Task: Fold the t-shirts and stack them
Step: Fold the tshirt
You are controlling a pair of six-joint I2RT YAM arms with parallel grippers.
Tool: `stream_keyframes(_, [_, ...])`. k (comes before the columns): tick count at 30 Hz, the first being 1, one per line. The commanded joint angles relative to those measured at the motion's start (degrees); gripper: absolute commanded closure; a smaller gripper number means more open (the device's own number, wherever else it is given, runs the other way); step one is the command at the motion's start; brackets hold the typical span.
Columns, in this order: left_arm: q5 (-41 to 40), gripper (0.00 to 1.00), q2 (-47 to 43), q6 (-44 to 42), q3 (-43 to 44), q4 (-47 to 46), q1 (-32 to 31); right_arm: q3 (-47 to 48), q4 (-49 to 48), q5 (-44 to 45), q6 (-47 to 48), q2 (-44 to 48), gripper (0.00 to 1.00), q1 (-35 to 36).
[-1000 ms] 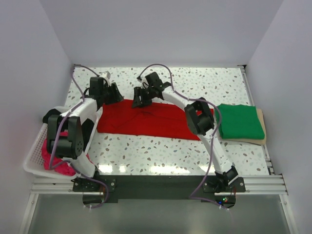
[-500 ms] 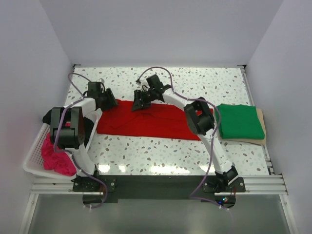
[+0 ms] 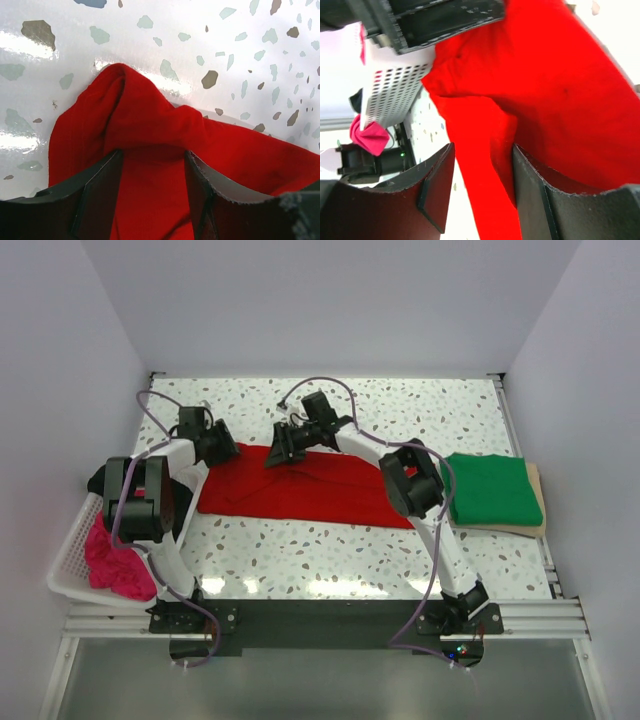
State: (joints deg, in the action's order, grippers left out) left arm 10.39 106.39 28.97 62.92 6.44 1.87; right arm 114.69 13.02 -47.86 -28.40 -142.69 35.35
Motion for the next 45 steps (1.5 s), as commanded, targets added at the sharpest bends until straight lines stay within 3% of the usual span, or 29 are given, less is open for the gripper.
stream_keyframes(1, [-2.3,0.42,1.7,0.2,1.2,0.4,0.9,-1.4,-3.5,-3.6,-1.0,5.1,0.48,0.2])
stream_keyframes(10, [-2.6,0.42,2.2,0.1,1.5,0.7,0.9,-7.8,-1.8,-6.3,2.2,7.0,0.48,0.7])
stream_keyframes(22, [-2.5,0.41,3.1,-0.5,2.3,0.9,1.8,-19.3,11.3,-6.0,14.5,18.8,0.48,0.2])
stream_keyframes(28, [-0.4,0.41,3.0,-0.5,2.6,0.0,1.8,-16.4,17.4,0.5,18.5,20.2,0.48,0.2])
stream_keyframes(35, [0.7,0.41,3.1,-1.1,2.3,0.2,1.8,-11.2,18.8,7.8,16.3,14.4,0.54,2.3])
stream_keyframes(45, [2.2,0.4,3.2,-1.7,2.9,0.9,1.8,-10.3,16.7,13.1,10.7,11.1,0.53,4.0])
